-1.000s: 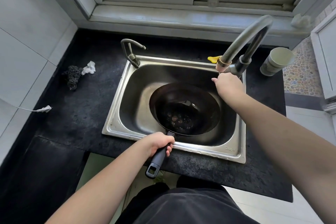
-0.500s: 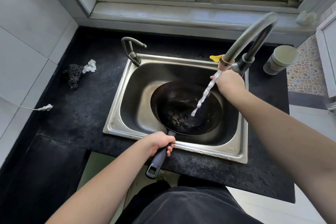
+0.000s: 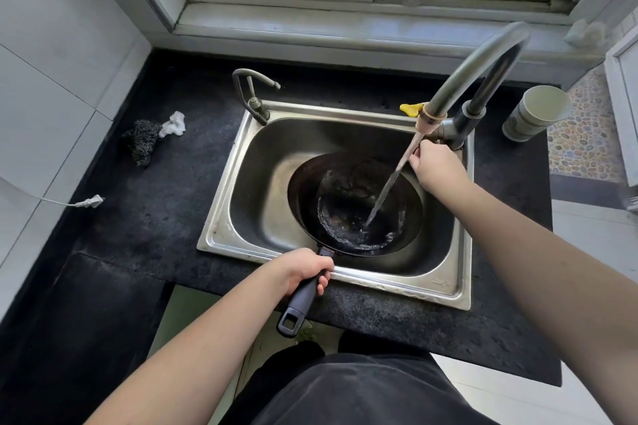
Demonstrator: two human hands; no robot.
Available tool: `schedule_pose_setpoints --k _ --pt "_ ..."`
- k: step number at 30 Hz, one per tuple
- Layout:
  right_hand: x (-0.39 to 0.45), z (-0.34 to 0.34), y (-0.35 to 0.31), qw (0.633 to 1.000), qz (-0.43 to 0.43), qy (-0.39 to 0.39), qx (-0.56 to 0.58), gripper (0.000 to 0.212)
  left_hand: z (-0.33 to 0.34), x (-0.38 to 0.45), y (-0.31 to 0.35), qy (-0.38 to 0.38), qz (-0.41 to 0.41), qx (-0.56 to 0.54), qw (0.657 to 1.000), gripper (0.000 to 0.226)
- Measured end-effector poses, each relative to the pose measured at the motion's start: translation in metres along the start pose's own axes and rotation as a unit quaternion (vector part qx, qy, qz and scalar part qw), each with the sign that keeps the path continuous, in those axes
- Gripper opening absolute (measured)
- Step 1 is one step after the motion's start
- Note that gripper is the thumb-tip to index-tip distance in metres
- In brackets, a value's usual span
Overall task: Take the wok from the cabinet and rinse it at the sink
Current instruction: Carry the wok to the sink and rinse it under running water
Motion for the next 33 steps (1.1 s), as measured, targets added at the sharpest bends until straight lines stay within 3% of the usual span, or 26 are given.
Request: schedule_pose_setpoints --k 8,15,22,30,33 --pt "-0.026 0.032 0.002 0.994 0.004 -0.035 0.104 0.02 0.002 -0.006 0.001 -0.01 -0.002 -0.007 1.0 0.017" --pt "-0.076 0.056 0.01 0.989 0.059 -0.037 0.131 0.03 0.004 -0.014 -0.002 -0.047 -0.021 -0.077 0.996 0.015" --pt "-0.138 0.078 0.0 0.976 0.085 -0.119 0.161 0.041 0.001 -0.021 -0.008 -0.071 -0.029 -0.095 0.993 0.025" --pt "-0.182 0.124 -0.05 0.918 0.122 -0.169 0.338 0.034 -0.002 -0.03 -0.022 -0.13 -0.014 -0.122 0.984 0.041" --pt "-0.191 0.139 -0.064 0.913 0.131 -0.165 0.35 0.03 -0.002 -0.037 -0.026 -0.17 -0.006 -0.136 0.976 0.045"
Point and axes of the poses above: each hand's wrist, its own x-axis towards the middle knuckle, its own z-axis out of the palm, y = z × x, the point moved 7 cm from there along x, towards the middle knuckle, and after that the axes turned 4 degrees about x, right-handed, at the moved point
